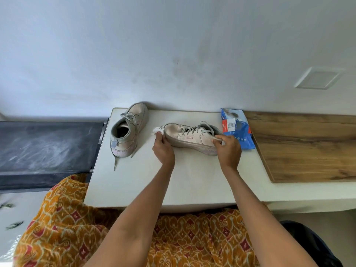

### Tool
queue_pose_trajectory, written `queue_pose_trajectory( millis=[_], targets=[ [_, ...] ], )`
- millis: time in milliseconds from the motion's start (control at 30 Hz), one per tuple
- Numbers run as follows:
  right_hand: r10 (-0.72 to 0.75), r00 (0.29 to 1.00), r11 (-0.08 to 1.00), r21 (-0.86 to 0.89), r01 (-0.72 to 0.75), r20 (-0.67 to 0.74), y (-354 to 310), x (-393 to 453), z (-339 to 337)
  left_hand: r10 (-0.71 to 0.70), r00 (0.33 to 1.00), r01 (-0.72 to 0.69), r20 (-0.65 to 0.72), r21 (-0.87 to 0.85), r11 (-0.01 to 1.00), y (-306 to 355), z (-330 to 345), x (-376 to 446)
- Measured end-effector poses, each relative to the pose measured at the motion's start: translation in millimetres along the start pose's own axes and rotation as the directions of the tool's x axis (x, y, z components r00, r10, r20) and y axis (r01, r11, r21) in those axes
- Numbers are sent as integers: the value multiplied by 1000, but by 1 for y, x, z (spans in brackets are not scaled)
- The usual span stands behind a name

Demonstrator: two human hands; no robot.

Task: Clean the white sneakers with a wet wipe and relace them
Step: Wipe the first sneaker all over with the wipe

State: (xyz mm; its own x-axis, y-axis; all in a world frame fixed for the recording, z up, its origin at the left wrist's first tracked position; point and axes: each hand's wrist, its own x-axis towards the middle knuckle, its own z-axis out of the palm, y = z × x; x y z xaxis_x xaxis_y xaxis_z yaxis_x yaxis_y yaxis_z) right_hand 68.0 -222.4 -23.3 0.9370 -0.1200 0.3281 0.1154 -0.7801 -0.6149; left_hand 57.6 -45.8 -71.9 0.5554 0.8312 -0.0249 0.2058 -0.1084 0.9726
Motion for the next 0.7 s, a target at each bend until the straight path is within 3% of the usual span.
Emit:
queue_pose_trajectory(
  millis=[300, 467, 700],
  targets=[
    [28, 999, 1000, -1, -28, 43, -23, -16, 5, 86, 976, -97, 201, 43, 994, 1, 0, -33],
    [54, 997, 998, -30, -52, 47, -36, -20, 9, 66, 960, -63, 271, -19, 998, 13, 11, -59],
    [99, 994, 995, 10, -100, 36, -41, -22, 9, 283, 856, -283, 433, -65, 957, -6, 8, -91]
  ],
)
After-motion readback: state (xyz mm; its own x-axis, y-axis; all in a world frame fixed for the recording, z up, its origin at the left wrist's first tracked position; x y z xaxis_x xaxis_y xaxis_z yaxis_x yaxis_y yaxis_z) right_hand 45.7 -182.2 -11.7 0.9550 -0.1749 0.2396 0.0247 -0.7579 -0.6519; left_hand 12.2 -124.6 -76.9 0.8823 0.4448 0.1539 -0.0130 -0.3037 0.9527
